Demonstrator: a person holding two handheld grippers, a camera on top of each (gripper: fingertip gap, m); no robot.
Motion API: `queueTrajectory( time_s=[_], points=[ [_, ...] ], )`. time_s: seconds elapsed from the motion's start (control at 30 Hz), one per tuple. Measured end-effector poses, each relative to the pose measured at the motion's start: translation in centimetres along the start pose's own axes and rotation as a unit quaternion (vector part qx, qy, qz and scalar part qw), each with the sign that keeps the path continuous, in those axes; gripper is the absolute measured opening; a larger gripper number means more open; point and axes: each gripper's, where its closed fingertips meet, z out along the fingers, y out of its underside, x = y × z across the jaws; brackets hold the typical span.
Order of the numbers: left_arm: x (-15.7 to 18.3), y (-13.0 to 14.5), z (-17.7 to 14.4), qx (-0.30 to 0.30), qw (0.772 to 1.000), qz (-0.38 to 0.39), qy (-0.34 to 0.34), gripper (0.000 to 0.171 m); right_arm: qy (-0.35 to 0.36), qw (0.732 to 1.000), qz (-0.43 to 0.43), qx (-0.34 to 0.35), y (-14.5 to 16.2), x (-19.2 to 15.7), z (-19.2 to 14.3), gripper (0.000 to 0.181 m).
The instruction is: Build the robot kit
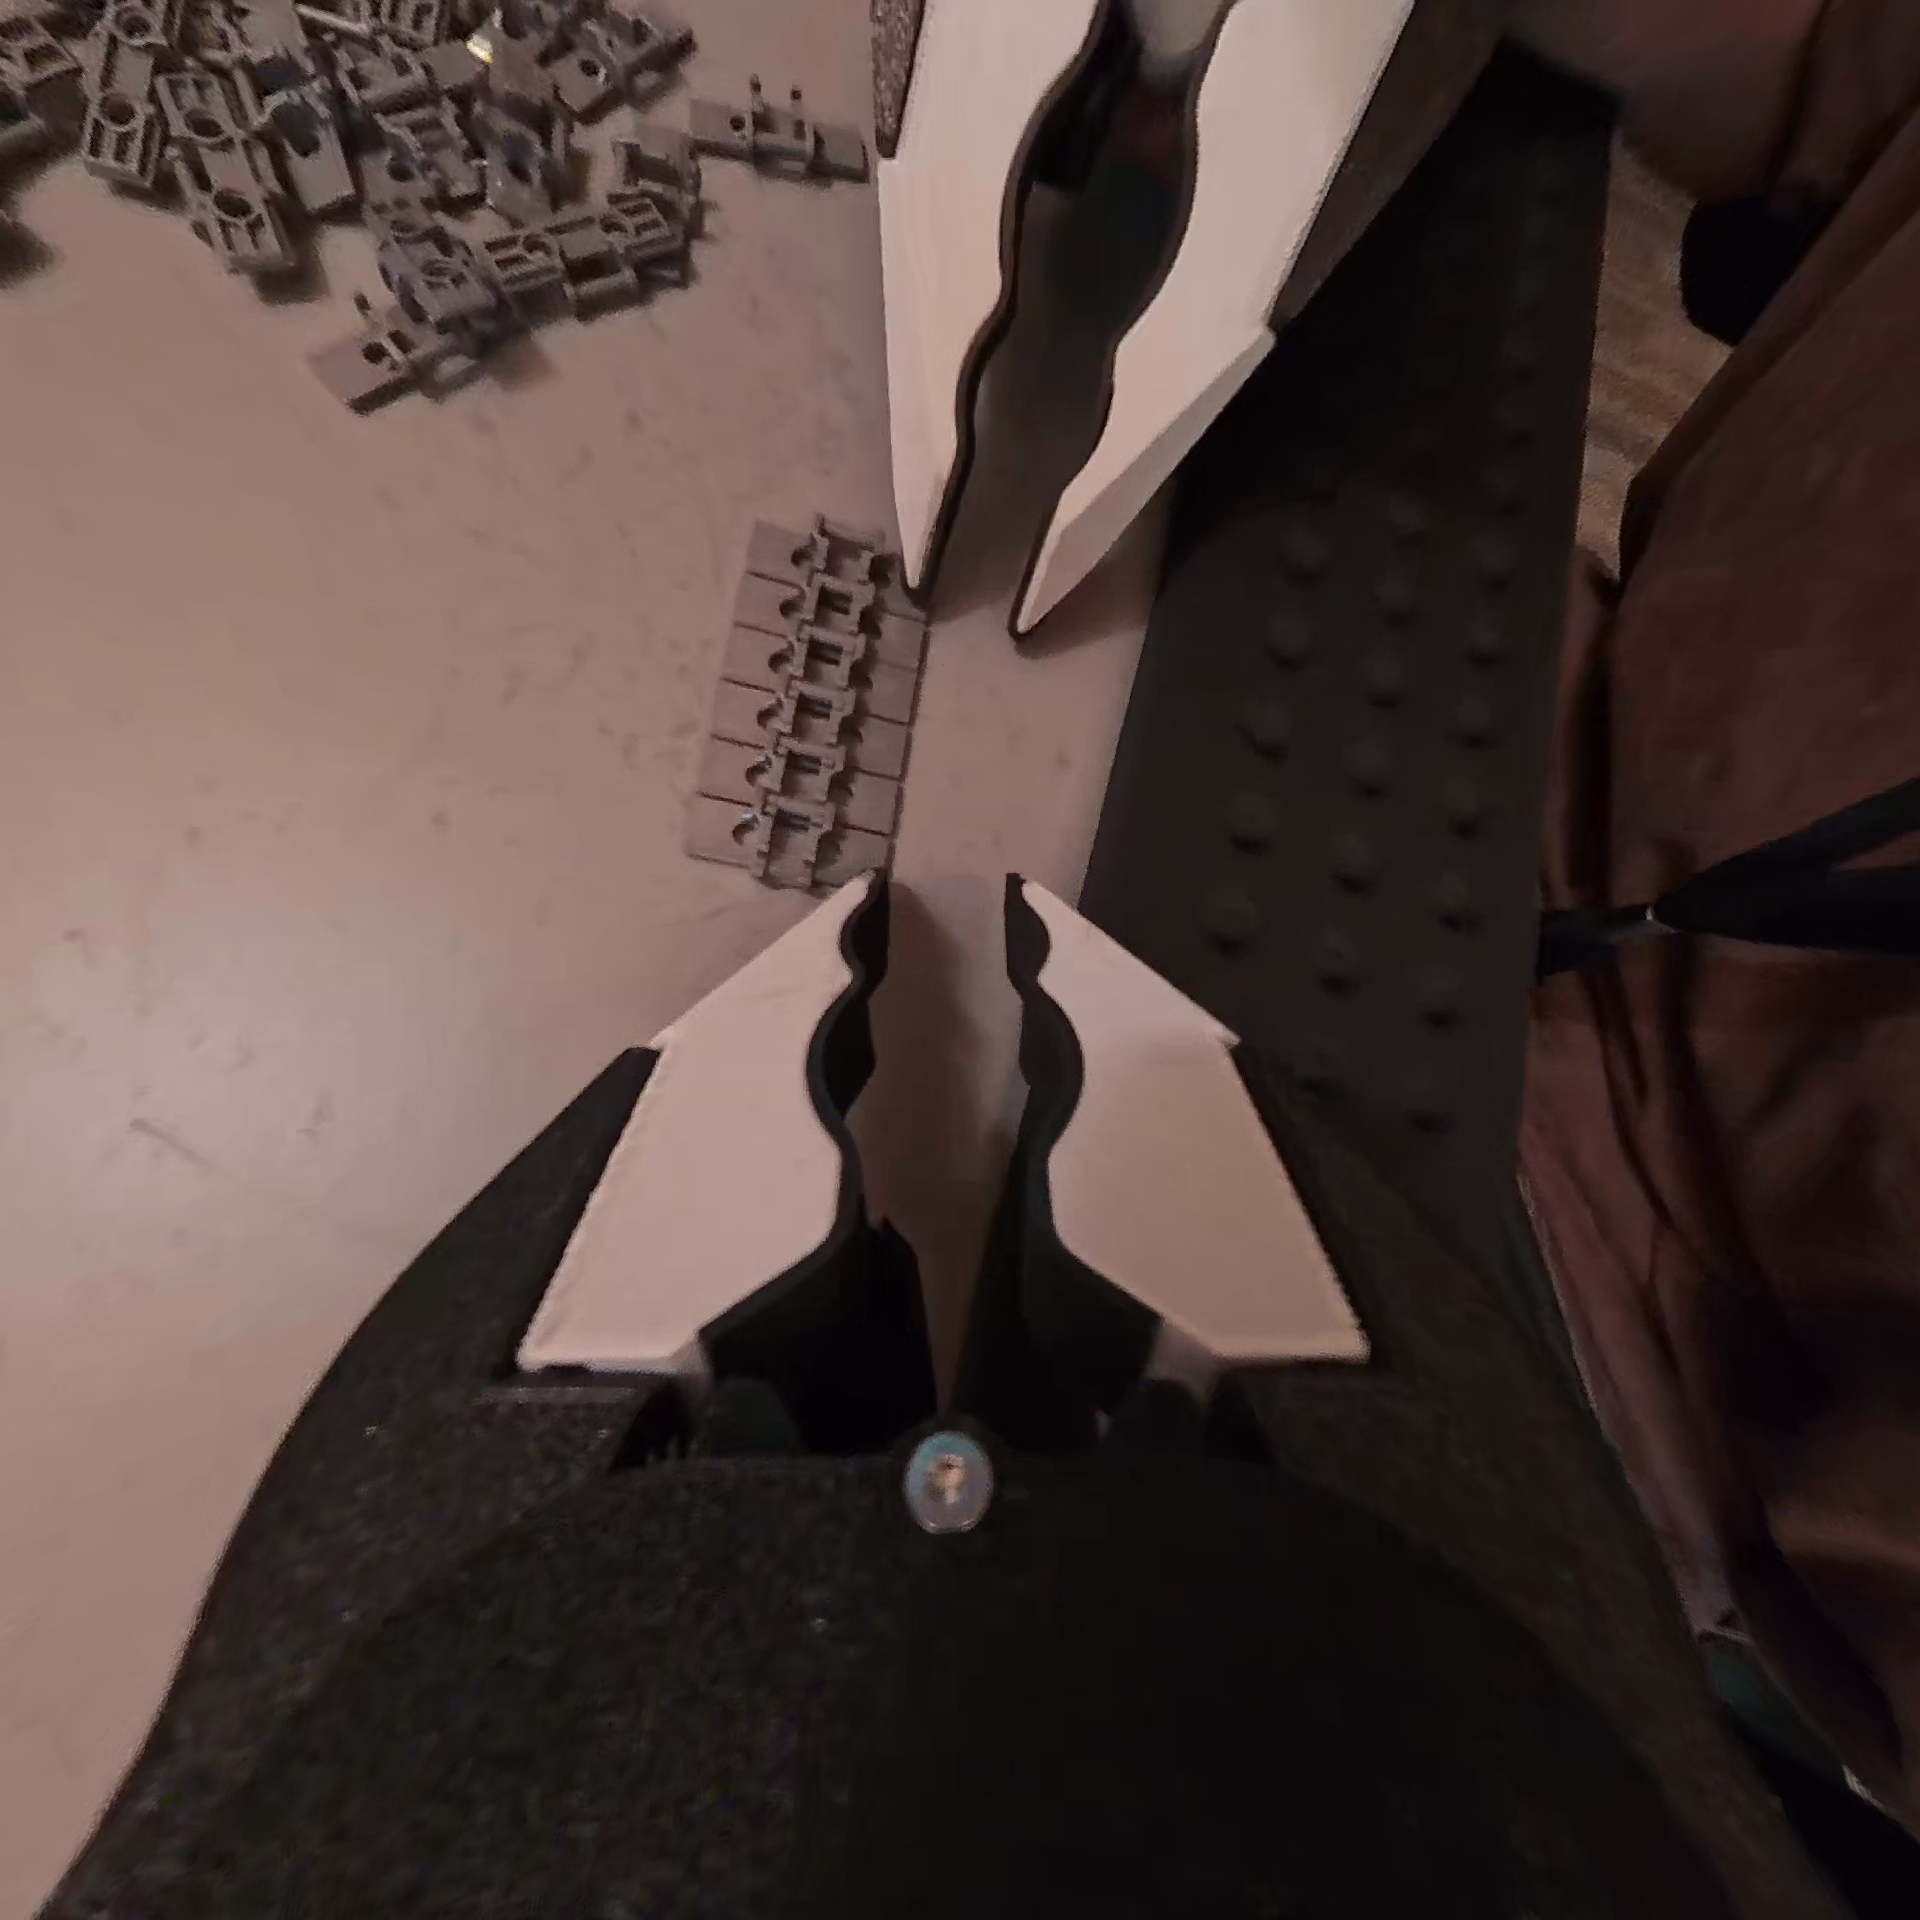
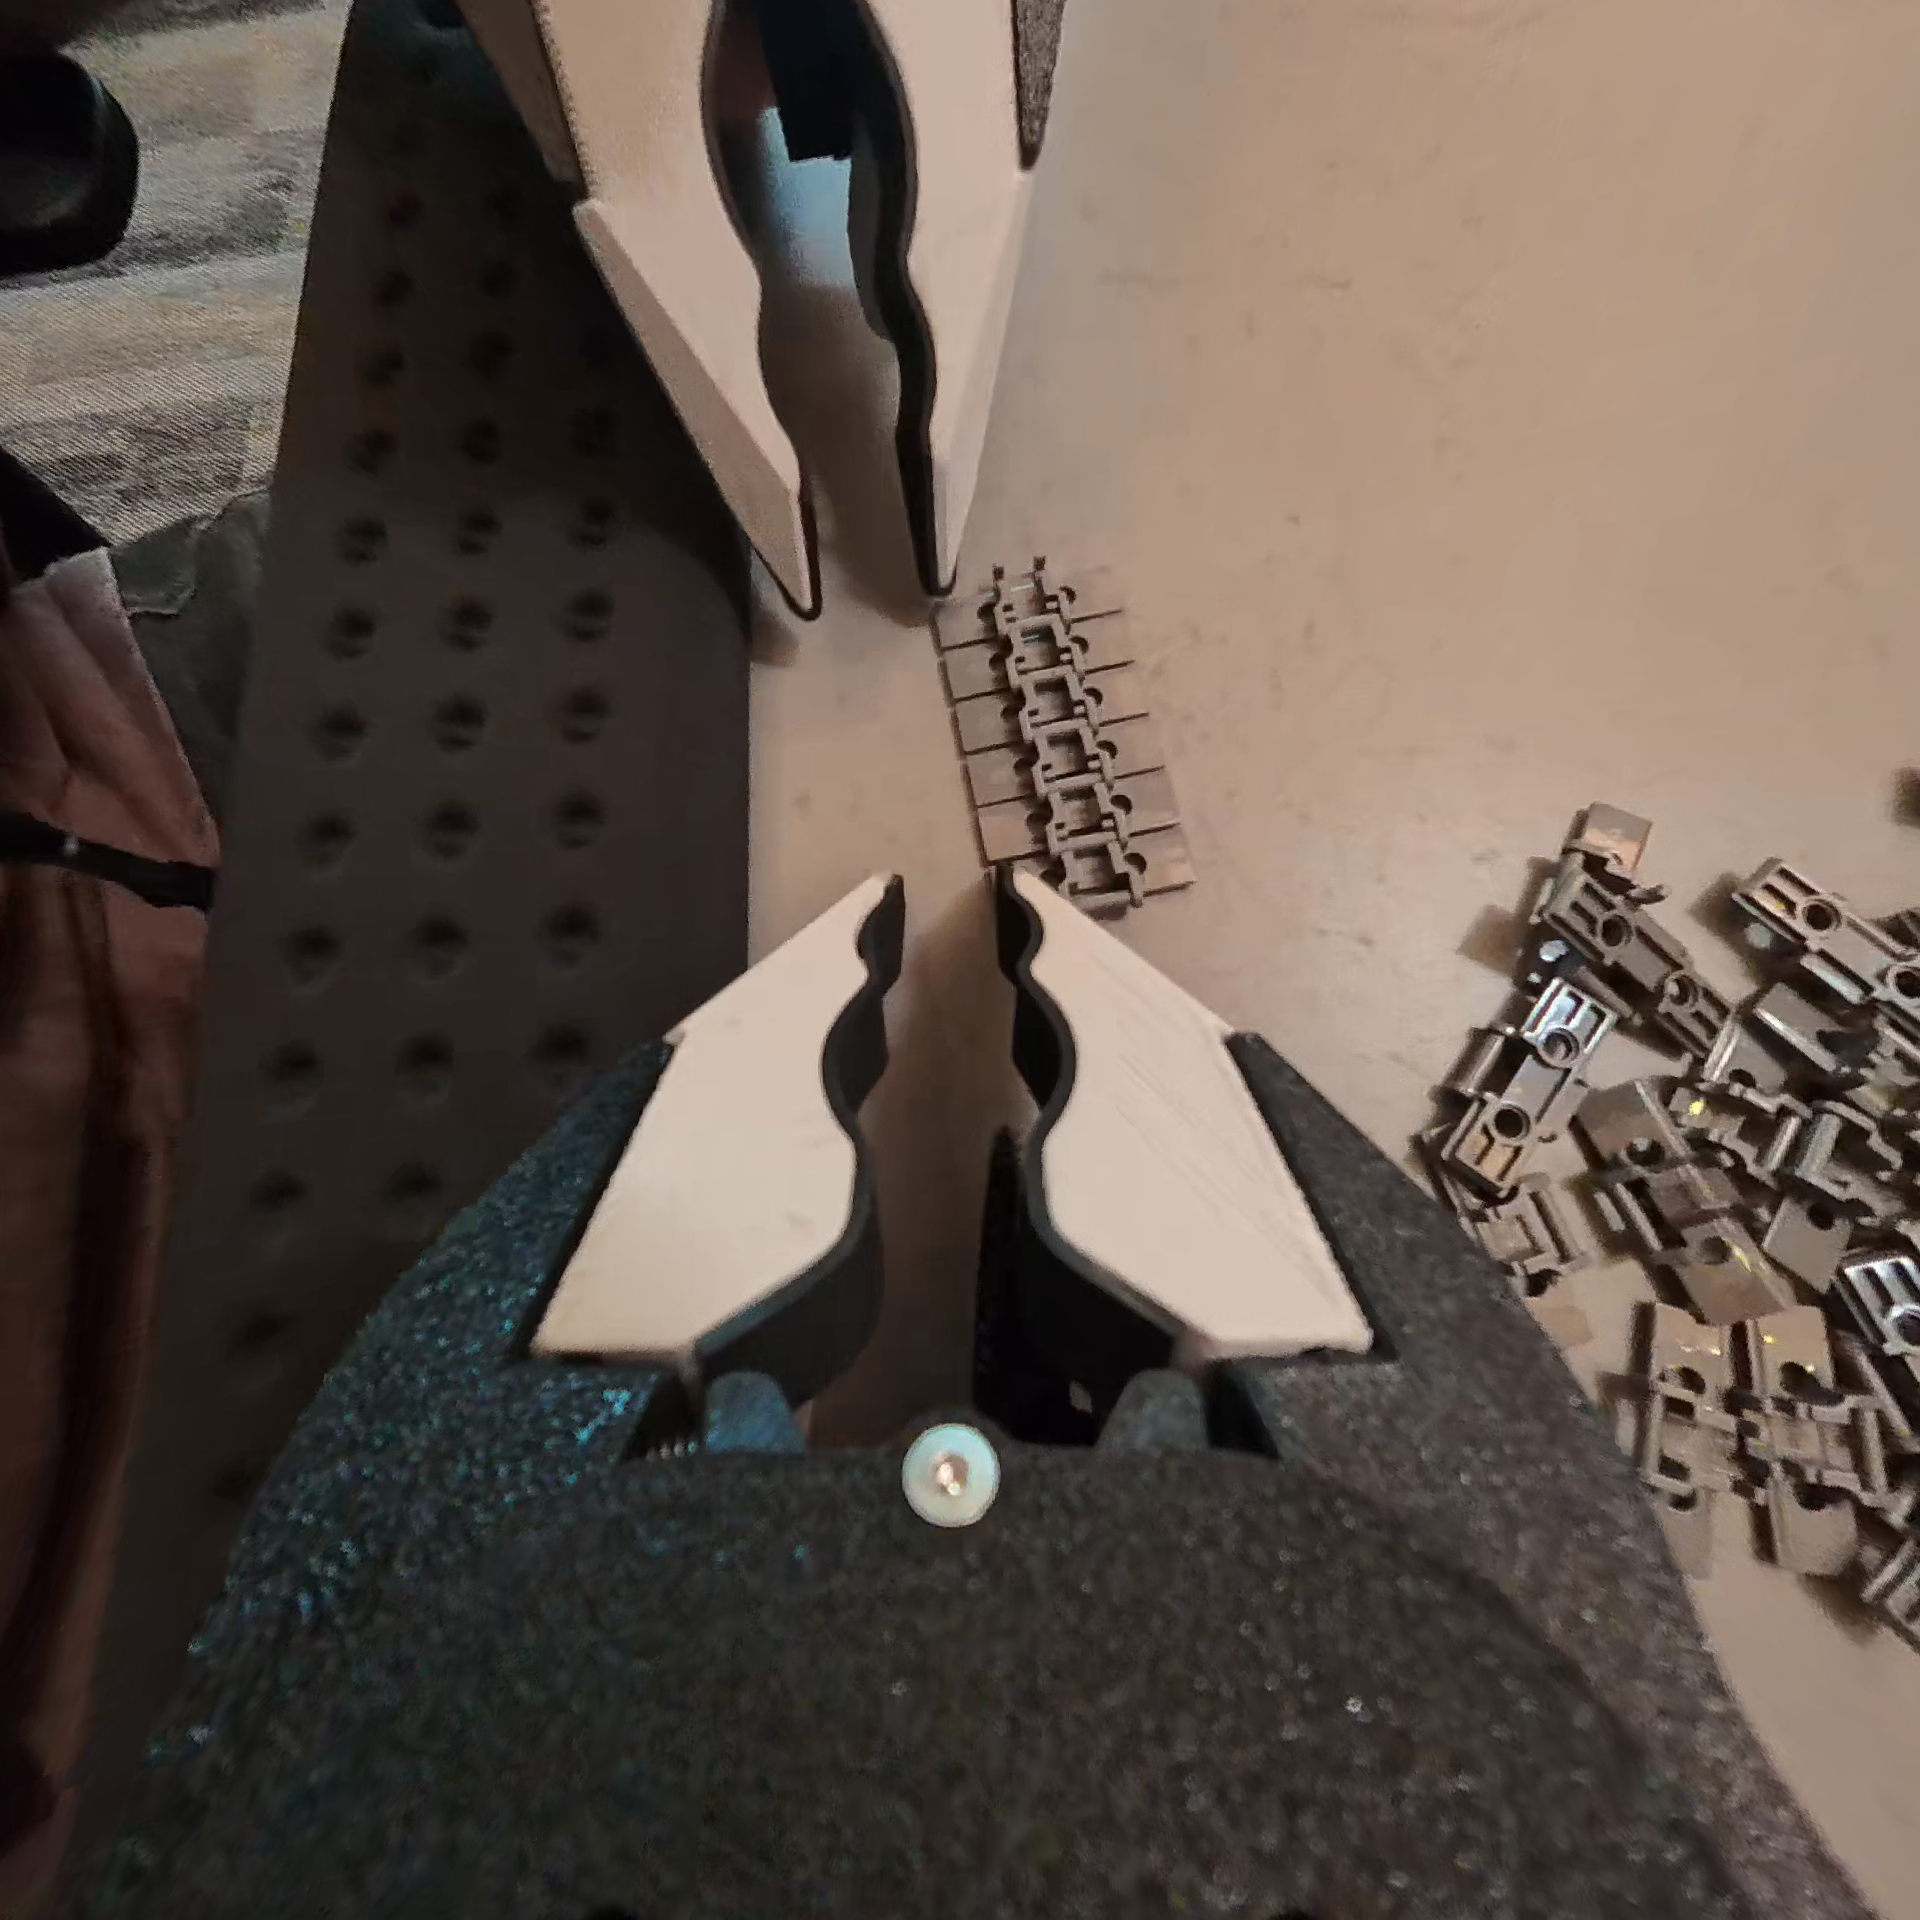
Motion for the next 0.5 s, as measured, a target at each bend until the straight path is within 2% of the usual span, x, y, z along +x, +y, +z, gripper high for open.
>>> queueTrajectory(
  time_s=[0.27,0.5],
  points=[
    [0.0,0.1,0.2,-0.006,1.0,-0.009,0.009,0.022,-0.013,0.999,-0.015,0.03,-2.1,-1.0,0.4,0.02],
    [0.0,0.1,0.2,-0.007,1.0,-0.006,0.006,0.022,0.009,1.0,-0.015,0.005,-1.1,-0.1,0.7,0.019]
  ],
)
